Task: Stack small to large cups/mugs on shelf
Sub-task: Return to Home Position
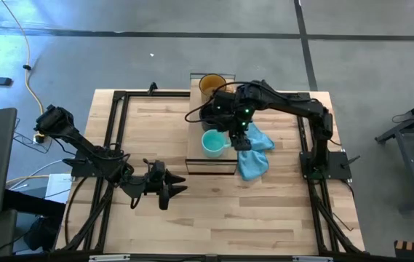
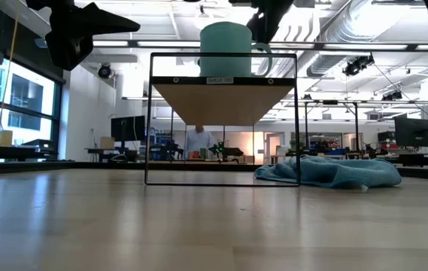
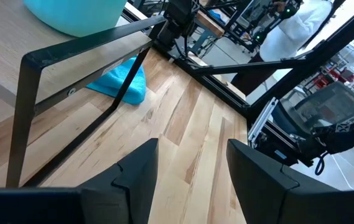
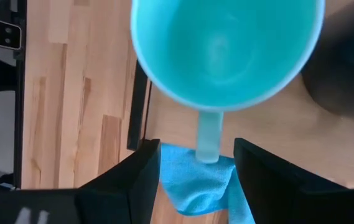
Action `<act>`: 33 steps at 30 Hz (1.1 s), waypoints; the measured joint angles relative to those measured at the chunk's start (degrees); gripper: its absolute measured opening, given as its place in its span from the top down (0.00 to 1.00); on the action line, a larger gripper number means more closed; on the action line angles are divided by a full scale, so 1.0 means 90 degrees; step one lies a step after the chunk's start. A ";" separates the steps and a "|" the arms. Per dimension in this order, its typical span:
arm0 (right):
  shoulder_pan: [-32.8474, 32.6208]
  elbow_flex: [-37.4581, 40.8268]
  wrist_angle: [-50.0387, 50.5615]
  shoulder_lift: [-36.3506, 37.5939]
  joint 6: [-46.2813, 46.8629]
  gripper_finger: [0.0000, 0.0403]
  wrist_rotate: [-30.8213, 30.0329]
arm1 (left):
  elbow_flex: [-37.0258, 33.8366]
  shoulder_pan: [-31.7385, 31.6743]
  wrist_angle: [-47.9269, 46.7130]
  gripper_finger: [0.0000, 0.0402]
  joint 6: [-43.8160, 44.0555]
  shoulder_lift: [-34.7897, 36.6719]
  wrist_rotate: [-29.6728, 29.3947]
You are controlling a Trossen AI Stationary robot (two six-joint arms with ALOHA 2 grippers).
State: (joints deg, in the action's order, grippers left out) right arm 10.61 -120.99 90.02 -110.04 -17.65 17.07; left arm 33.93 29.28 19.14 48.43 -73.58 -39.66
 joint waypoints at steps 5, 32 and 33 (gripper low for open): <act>0.0000 0.0000 0.0000 0.0279 0.0154 0.51 -0.0002 | -0.0002 0.0000 0.0000 0.55 -0.0001 0.0000 0.0000; -0.0002 0.0000 -0.0027 0.4115 0.0988 0.52 -0.0001 | -0.0002 0.0000 0.0480 0.55 -0.0003 0.0000 0.0000; -0.0002 0.0000 -0.0032 0.4247 0.1041 0.52 -0.0001 | -0.0002 0.0000 0.0502 0.55 -0.0005 0.0000 0.0000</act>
State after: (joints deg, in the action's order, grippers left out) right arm 10.59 -120.99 89.73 -71.82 -8.28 17.06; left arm 33.91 29.28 23.65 48.39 -73.58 -39.66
